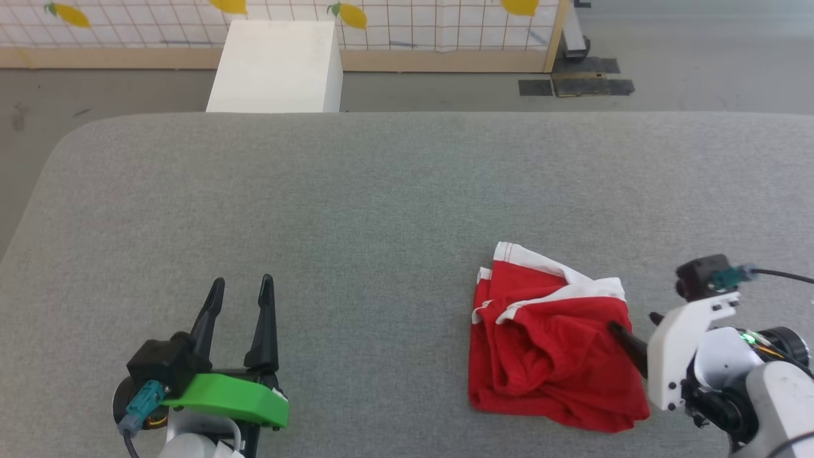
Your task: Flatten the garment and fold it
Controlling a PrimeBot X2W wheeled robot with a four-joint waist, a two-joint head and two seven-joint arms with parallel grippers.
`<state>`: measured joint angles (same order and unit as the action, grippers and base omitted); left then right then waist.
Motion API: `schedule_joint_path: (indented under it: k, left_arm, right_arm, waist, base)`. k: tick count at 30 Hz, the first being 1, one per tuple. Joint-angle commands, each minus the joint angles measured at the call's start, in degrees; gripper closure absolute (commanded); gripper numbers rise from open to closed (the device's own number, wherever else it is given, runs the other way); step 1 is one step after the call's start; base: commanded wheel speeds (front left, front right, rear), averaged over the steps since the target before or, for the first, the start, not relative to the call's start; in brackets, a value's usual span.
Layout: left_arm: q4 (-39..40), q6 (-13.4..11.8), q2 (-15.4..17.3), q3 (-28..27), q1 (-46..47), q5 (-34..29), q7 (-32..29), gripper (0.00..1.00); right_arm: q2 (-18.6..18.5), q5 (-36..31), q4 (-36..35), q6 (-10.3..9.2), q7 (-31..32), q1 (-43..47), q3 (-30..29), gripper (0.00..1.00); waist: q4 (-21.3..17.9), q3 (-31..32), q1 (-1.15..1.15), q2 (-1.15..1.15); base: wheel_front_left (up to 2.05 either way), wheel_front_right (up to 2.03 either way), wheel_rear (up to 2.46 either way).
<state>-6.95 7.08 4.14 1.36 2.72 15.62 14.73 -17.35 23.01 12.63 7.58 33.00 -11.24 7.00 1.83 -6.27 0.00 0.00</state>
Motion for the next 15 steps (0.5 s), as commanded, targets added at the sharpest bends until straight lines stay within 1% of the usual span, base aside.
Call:
schedule_joint_path:
  k: [1,7,14,15]
  left_arm:
    - [-0.01,0.41,-0.14,0.14,0.57,-0.08,0.27,0.00]
    - [-0.10,0.41,-0.29,0.42,1.28,0.09,0.27,0.00]
    - [-0.30,0.41,-0.37,0.79,2.16,0.29,0.27,0.00]
    - [-0.32,0.41,-0.38,0.83,2.30,0.30,0.27,0.00]
  right_arm:
    - [0.29,-0.59,0.64,-0.09,1.46,-1.54,0.81,0.00]
    - [0.79,-2.68,4.41,-0.09,7.70,-4.02,4.49,0.00]
    - [1.29,-3.34,7.13,-0.09,12.30,-4.46,6.22,0.00]
    - [1.31,-3.28,7.23,-0.09,12.59,-4.53,6.03,0.18]
  waist:
    - [0.79,-0.79,0.00,0.00]
    - [2.24,-2.12,0.00,0.00]
    - [3.54,-3.10,0.00,0.00]
    - [3.66,-3.18,0.00,0.00]
  base:
    - [0.00,0.00,0.00]
    - [0.00,0.00,0.00]
    - [0.00,0.00,0.00]
    - [0.00,0.00,0.00]
